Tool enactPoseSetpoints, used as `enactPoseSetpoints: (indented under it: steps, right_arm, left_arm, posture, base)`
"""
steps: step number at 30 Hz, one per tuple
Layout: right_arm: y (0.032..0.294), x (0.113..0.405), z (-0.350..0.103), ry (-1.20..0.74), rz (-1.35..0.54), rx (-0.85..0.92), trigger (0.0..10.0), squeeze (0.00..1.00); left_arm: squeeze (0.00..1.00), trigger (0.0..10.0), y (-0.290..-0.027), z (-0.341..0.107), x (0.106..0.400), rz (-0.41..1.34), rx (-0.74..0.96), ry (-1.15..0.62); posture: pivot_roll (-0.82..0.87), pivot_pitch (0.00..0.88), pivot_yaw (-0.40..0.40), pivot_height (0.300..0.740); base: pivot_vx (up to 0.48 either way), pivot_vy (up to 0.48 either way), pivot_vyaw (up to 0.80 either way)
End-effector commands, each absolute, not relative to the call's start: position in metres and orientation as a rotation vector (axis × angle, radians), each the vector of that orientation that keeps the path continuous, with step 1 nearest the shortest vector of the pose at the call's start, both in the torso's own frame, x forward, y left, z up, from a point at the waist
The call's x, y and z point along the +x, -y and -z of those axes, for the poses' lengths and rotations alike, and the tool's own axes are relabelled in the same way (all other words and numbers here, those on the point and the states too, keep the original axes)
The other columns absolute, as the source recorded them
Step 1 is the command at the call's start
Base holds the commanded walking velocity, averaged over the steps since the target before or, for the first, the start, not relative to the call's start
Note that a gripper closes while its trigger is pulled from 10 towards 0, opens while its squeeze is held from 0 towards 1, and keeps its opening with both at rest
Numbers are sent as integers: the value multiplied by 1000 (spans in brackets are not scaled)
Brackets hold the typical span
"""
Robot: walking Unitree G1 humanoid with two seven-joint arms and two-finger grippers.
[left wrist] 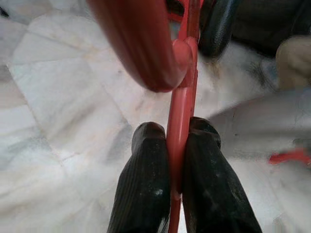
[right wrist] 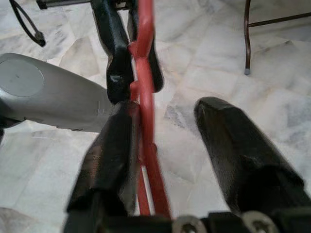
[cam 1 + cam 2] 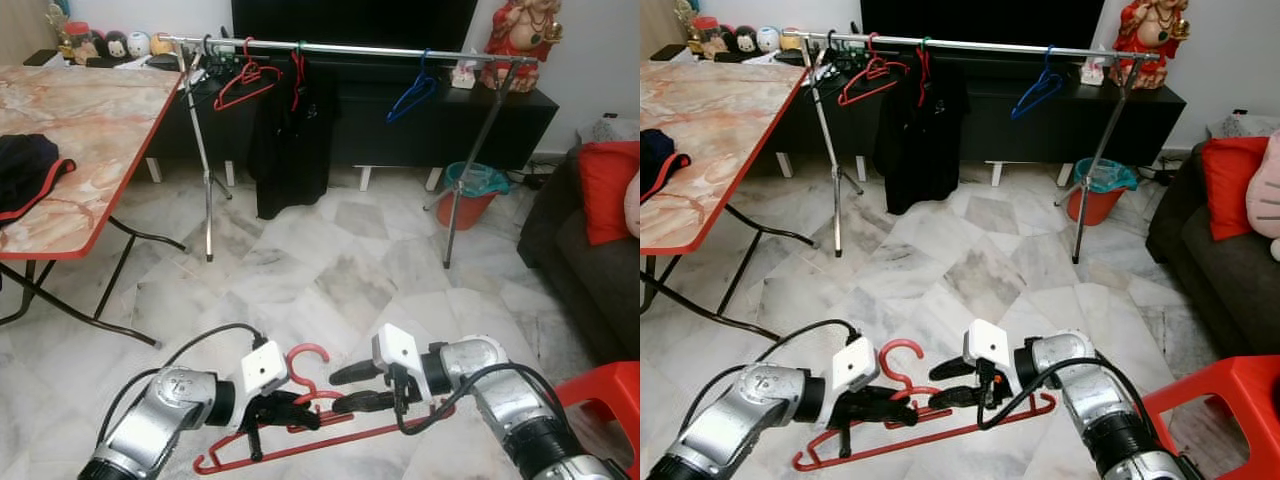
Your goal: Hang hanger
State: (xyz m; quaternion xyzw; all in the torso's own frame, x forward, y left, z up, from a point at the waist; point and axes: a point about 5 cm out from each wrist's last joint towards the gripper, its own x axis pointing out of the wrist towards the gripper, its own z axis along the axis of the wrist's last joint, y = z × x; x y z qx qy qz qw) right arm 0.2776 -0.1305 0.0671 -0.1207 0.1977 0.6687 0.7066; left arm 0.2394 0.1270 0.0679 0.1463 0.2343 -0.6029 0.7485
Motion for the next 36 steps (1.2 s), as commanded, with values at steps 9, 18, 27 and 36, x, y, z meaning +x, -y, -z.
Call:
enactPoseSetpoints:
  steps: [9,18,27,36]
  right_arm:
    - [144,304,-64,-432,-1183,-408,10000,35]
    - [204,319,-37,-516,-398,-241,10000,0]
    - [221,247,40,-816,6,-50,10000,0]
    - [213,185,80,-997,173,62,10000,0]
  left_arm:
    - [0,0,-149,-57,260,1077,545,-538]
    - [0,10000,-206,-56,284,380,511,-456]
    - [0,10000,-282,-41,253,-134,202,-382]
    - [0,10000,-304,38,175,-272,90,-747]
  posture:
    - [91,0,-68,740]
    - [101,0,-59,740]
    - [121,0,-50,740]
    - [126,0,-47,740]
  base:
    - [0,0,0]
    - [0,0,0]
    - [0,0,0]
    - [0,0,0]
